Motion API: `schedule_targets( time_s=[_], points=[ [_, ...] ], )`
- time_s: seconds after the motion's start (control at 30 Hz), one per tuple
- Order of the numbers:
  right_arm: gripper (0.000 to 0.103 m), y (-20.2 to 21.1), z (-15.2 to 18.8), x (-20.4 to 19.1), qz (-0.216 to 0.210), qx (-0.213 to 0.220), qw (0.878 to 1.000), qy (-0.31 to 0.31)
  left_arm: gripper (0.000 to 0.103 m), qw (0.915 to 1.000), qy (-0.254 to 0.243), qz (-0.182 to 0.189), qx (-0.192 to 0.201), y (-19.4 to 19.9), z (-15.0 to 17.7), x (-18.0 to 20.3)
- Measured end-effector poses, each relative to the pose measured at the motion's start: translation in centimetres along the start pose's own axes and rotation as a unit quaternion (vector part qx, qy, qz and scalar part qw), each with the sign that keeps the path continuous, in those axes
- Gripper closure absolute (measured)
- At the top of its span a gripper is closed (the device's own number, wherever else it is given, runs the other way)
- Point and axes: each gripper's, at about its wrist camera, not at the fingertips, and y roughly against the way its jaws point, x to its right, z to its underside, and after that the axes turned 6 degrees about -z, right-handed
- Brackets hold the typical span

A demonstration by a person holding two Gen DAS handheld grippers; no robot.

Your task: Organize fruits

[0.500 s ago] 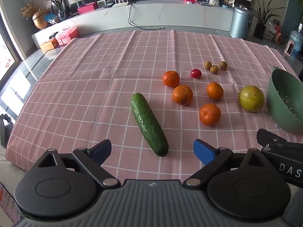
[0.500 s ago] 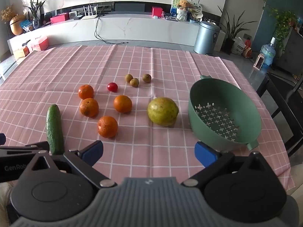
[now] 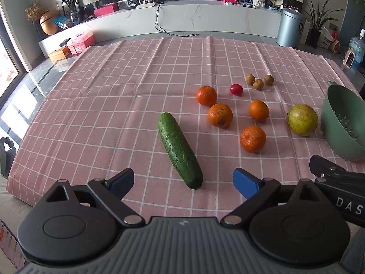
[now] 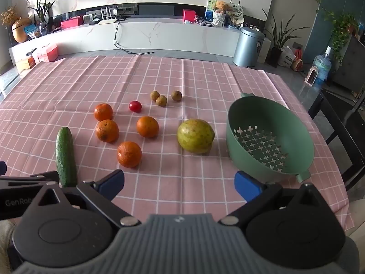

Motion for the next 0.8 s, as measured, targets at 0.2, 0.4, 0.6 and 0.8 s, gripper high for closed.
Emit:
schedule_targets(
  time_s=[0.2,0.4,0.6,0.8],
  points=[
    [0.004,0.06,0.01,0.02,0.0,0.0,1.0,0.0,0.0,1.0,-0.001,-0.001,0.0,0.26,-0.13,-0.04],
    [0.004,0.01,0.04,0.06,0.001,0.0,1.0,0.001,0.0,1.0,-0.001,-0.001,0.0,0.28,-0.16,-0.01],
    [0.004,-0.07,0.05,0.12,0.001,0.001,1.0,0.001,0.0,1.0,-0.001,-0.001,0.0,0.29,-0.09,-0.07],
    [0.004,0.43,0.03,-0.38,0.007,0.006,1.0,0.007,0.0,1.0,0.0,-0.001,0.001,0.31,-0.1,-0.05]
  ],
)
